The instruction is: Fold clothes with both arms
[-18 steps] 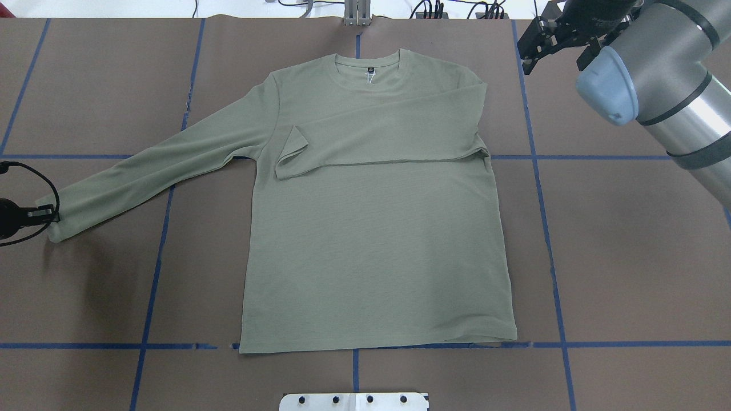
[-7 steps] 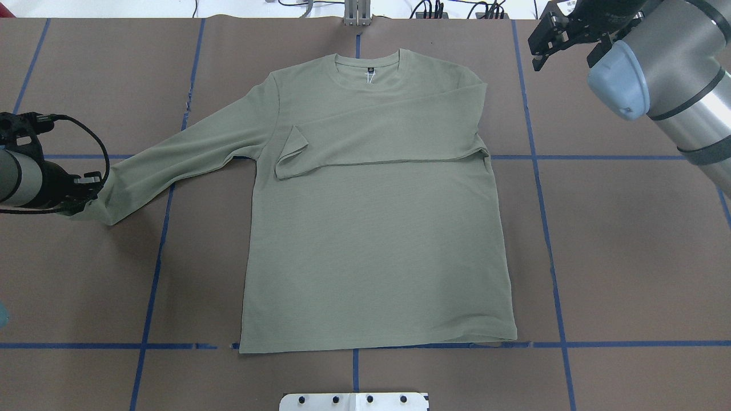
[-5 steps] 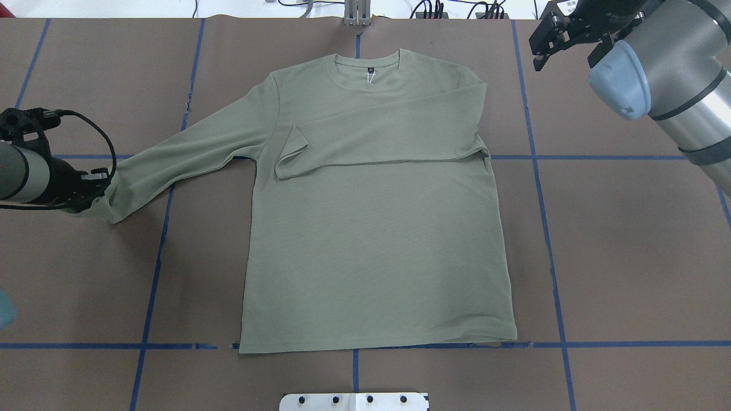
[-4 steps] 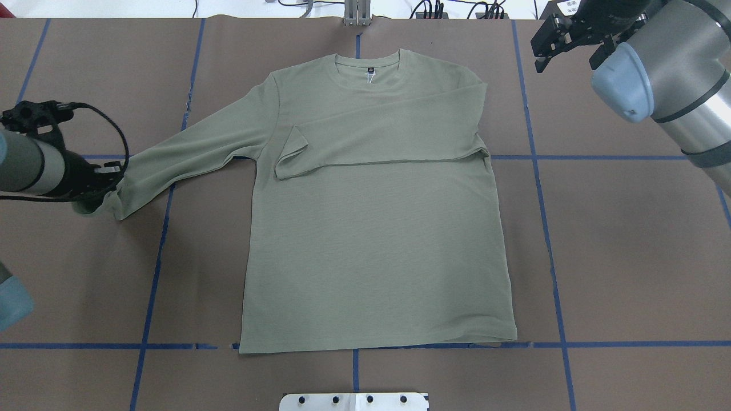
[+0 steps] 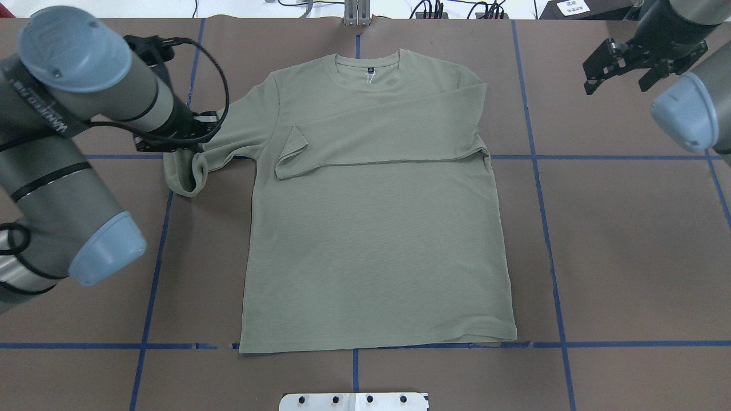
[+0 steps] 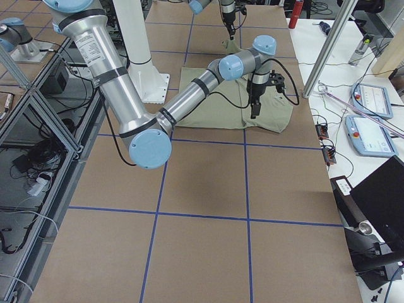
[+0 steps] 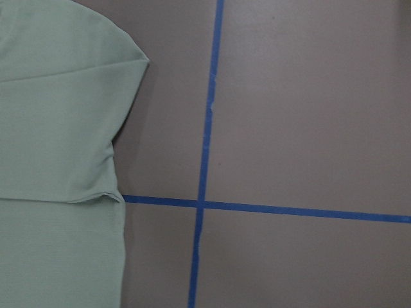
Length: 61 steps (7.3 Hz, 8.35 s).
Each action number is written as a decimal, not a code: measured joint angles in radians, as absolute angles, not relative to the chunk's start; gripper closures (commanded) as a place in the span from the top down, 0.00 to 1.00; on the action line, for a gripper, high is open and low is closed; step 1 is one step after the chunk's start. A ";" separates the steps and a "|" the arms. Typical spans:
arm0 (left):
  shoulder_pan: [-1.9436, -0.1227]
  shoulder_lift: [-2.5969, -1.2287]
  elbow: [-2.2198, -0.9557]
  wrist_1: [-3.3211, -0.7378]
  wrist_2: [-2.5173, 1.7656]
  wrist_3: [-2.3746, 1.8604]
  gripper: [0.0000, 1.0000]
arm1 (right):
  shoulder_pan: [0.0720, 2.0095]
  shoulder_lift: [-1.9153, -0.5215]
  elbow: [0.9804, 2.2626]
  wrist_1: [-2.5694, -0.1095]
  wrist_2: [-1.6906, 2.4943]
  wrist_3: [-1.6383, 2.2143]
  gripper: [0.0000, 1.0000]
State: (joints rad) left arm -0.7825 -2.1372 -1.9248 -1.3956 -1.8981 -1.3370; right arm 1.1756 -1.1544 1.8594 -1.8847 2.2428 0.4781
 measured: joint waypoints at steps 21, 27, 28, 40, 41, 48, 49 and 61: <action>-0.485 -2.900 -0.843 -2.168 -1.653 -1.680 1.00 | 1.356 -1.464 1.952 -1.832 2.403 0.225 1.00; -0.565 -2.211 -1.836 -1.688 -1.769 -1.266 0.99 | 1.063 -1.496 2.002 -1.481 2.322 0.784 1.00; -0.569 -2.105 -1.954 -1.656 -1.770 -1.229 0.99 | 0.978 -1.527 2.043 -1.442 2.260 0.874 1.00; -0.572 -1.870 -2.194 -1.639 -1.770 -1.206 0.99 | 0.305 -1.597 2.031 -1.143 1.792 1.389 0.96; -0.572 -1.871 -2.196 -1.638 -1.770 -1.206 0.99 | 0.298 -1.598 2.028 -1.143 1.795 1.391 0.93; -0.573 -1.870 -2.216 -1.638 -1.772 -1.206 0.99 | 0.272 -1.597 2.028 -1.168 1.824 1.397 0.43; -0.574 -1.870 -2.217 -1.638 -1.772 -1.206 0.99 | 0.270 -1.597 2.027 -1.169 1.825 1.397 0.29; -0.285 -1.837 -2.122 -1.633 -1.704 -1.503 0.99 | 0.311 -1.568 2.120 -1.161 1.812 1.494 0.00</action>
